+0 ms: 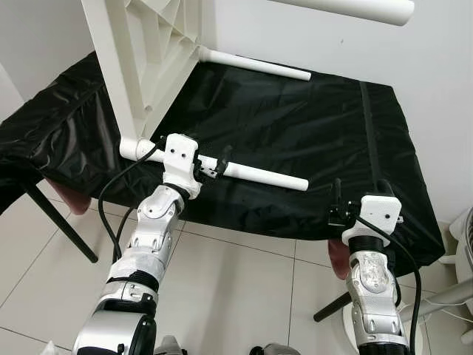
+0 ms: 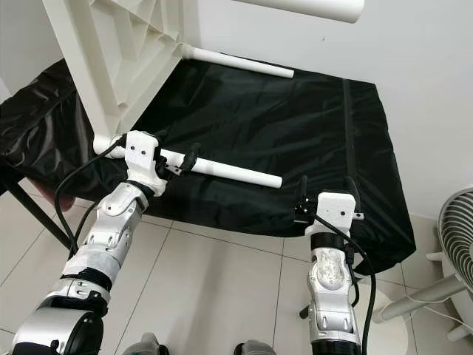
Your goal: Building children table
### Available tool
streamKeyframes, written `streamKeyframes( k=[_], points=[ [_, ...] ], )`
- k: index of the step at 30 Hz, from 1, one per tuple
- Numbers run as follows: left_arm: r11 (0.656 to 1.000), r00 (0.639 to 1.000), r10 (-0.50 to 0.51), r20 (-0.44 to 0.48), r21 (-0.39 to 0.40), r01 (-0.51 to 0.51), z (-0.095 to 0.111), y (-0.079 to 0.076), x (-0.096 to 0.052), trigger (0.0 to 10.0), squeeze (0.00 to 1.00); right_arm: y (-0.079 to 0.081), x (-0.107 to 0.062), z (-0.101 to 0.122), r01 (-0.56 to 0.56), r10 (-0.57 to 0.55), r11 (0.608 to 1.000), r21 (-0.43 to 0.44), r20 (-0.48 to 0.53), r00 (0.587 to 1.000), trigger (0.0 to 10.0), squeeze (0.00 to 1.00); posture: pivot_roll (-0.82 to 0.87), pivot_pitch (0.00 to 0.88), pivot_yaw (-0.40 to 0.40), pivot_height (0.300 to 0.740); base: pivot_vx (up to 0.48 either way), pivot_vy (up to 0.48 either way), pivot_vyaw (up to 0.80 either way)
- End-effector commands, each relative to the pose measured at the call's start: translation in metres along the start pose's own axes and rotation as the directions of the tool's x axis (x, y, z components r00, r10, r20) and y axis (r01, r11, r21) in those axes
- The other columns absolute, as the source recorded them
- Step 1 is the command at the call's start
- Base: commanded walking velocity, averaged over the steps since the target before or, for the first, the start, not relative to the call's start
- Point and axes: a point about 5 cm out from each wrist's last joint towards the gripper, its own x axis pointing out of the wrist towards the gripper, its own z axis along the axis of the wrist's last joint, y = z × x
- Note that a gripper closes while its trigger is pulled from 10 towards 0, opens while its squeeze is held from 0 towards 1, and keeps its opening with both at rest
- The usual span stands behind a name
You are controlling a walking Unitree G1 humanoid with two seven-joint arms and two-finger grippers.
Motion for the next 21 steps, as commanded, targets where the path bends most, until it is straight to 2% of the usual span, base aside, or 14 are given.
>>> streamKeyframes(
  k=[1, 11, 21],
  points=[
    [0.999, 0.999, 0.045, 0.005, -0.001, -0.045, -0.0012, 0.001, -0.0021, 10.0, 0.0, -0.0007, 0.0011, -0.0011, -0.002, 0.002, 1.0, 0.0, -0.002, 1.0, 10.0, 0.0, 0.06, 0.0, -0.044, 0.74, 0.0, 0.0, 0.0],
    [0.999, 0.999, 0.05, 0.001, -0.007, -0.05, -0.0019, 0.0007, -0.0046, 10.0, 0.0, 0.0005, 0.0002, -0.0027, 0.002, -0.001, 1.0, 0.029, -0.021, 1.0, 10.0, 0.0, 0.06, 0.0, -0.044, 0.74, 0.0, 0.0, 0.0],
    [0.998, 0.998, 0.058, -0.004, -0.019, -0.058, -0.0022, 0.0016, -0.0046, 10.0, 0.0, -0.0018, 0.0014, -0.004, 0.013, -0.012, 1.0, 0.029, -0.027, 1.0, 10.0, 0.0, 0.06, 0.0, -0.044, 0.74, 0.0, 0.0, -0.8]
  ],
)
